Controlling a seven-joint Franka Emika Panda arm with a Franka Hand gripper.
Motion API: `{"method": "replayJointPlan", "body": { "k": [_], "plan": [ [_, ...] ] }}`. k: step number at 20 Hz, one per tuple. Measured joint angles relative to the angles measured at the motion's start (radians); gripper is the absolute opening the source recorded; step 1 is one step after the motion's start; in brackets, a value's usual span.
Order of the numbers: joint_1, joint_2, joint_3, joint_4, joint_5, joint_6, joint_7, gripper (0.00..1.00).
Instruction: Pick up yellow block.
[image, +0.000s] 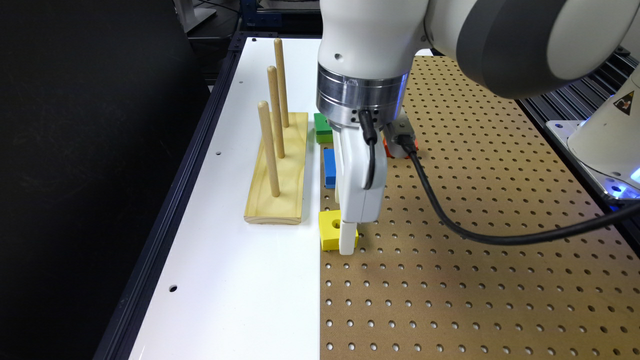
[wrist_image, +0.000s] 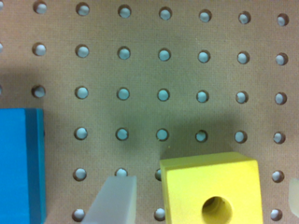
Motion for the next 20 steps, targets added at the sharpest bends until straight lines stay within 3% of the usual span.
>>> {"method": "replayJointPlan", "body": {
  "k": [10,20],
  "plan": [
    [0.0,0.005,-0.002,0.01,-0.0001,0.0,0.0,1.0],
    [0.0,0.062,-0.003,0.038,-0.0018,0.021,0.0,1.0]
  ]
}}
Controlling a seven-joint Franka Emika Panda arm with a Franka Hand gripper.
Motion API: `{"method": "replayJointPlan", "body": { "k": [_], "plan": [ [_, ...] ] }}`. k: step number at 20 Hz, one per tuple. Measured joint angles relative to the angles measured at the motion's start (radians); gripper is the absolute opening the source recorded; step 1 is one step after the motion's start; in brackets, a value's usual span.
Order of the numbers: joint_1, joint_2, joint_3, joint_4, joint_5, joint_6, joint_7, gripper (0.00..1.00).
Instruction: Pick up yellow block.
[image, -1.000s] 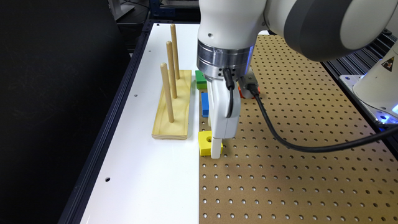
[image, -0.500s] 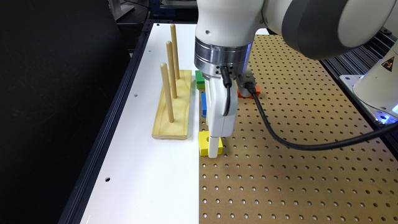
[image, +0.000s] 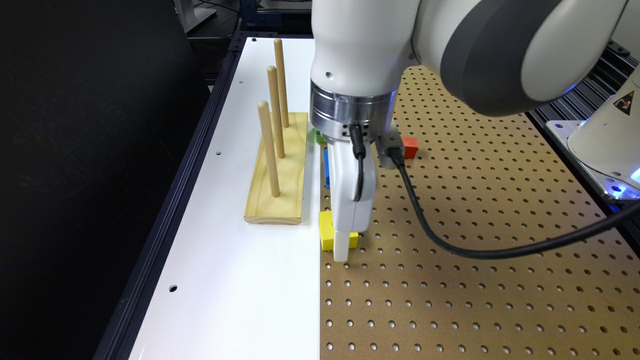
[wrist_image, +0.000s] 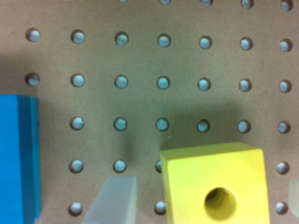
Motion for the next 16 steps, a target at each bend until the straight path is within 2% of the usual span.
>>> {"method": "replayJointPlan", "body": {
  "k": [12,13,16],
  "plan": [
    [0.0,0.018,-0.001,0.004,-0.003,0.008,0.001,1.0],
    [0.0,0.017,-0.001,0.003,-0.0027,0.008,0.0,0.0],
    [0.0,0.017,-0.001,0.003,-0.0027,0.008,0.0,0.0]
  ]
}}
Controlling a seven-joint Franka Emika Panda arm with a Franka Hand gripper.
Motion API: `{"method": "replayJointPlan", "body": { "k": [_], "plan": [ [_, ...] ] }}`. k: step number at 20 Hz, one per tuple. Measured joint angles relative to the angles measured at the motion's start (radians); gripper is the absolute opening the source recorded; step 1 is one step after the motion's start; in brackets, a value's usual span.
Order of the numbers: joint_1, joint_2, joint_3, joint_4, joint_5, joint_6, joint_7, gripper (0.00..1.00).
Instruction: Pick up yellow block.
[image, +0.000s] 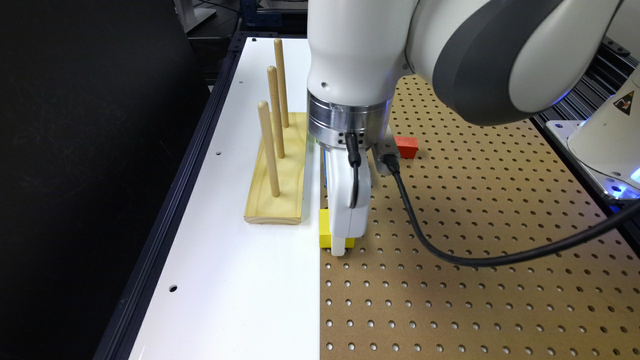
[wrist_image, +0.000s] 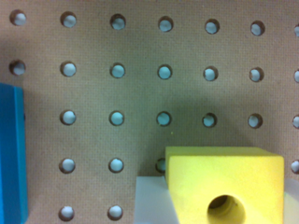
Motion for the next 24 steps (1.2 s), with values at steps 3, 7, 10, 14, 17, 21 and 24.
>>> {"method": "replayJointPlan", "body": {
  "k": [3,7,10,14,17,21,24],
  "plan": [
    [0.0,0.0,0.0,0.0,0.0,0.0,0.0,0.0],
    [0.0,-0.001,-0.001,-0.001,-0.0001,-0.002,0.0,0.0],
    [0.0,-0.001,-0.001,-0.001,-0.0001,-0.002,0.0,0.0],
    [-0.001,-0.012,-0.002,-0.001,-0.0001,-0.008,0.0,0.0],
    [-0.001,-0.054,-0.002,-0.002,-0.0001,-0.051,0.0,0.0],
    [-0.001,-0.077,-0.002,-0.003,-0.0001,-0.078,0.0,0.0],
    [-0.001,-0.086,-0.002,-0.003,-0.0001,-0.082,0.0,0.0]
  ]
}}
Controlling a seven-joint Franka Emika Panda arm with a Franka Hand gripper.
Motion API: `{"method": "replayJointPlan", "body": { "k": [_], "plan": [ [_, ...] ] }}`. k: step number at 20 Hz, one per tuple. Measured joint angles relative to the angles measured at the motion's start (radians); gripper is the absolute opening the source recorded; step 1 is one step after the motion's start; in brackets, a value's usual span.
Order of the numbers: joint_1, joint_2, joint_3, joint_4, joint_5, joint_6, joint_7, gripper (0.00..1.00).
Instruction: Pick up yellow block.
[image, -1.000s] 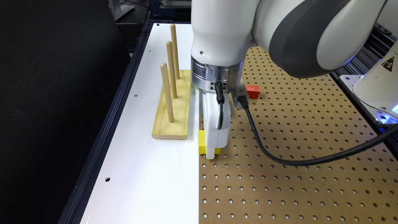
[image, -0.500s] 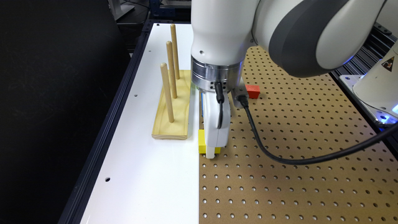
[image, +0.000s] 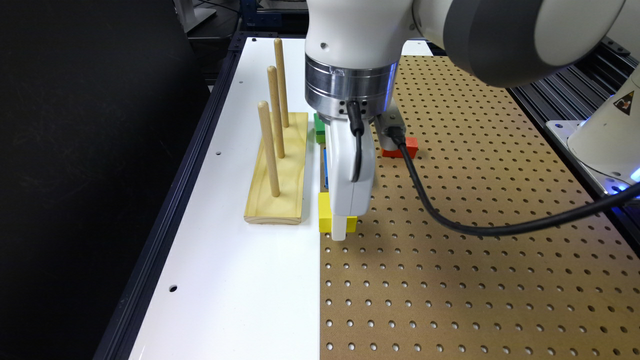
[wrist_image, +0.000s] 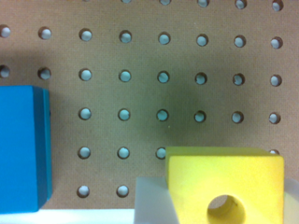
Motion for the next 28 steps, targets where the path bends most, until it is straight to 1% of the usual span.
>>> {"method": "replayJointPlan", "body": {
  "k": [2,5,7,13,15,21,23,28],
  "plan": [
    [0.0,-0.024,0.0,0.0,0.0,-0.022,0.0,0.0],
    [0.0,-0.08,0.0,0.0,0.0001,-0.079,0.0,0.0],
    [0.0,-0.103,0.0,-0.001,0.0001,-0.105,0.0,0.0],
    [0.0,-0.105,0.0,-0.001,0.0001,-0.11,0.0,0.0],
    [0.0,-0.116,0.001,-0.001,0.0001,-0.114,0.0,0.0],
    [0.0,-0.202,0.002,-0.001,0.0007,-0.193,0.001,0.0],
    [0.0,-0.21,0.002,-0.001,0.0007,-0.201,0.002,0.0],
    [0.0,-0.208,0.002,-0.001,0.0007,-0.201,0.002,0.0]
  ]
}}
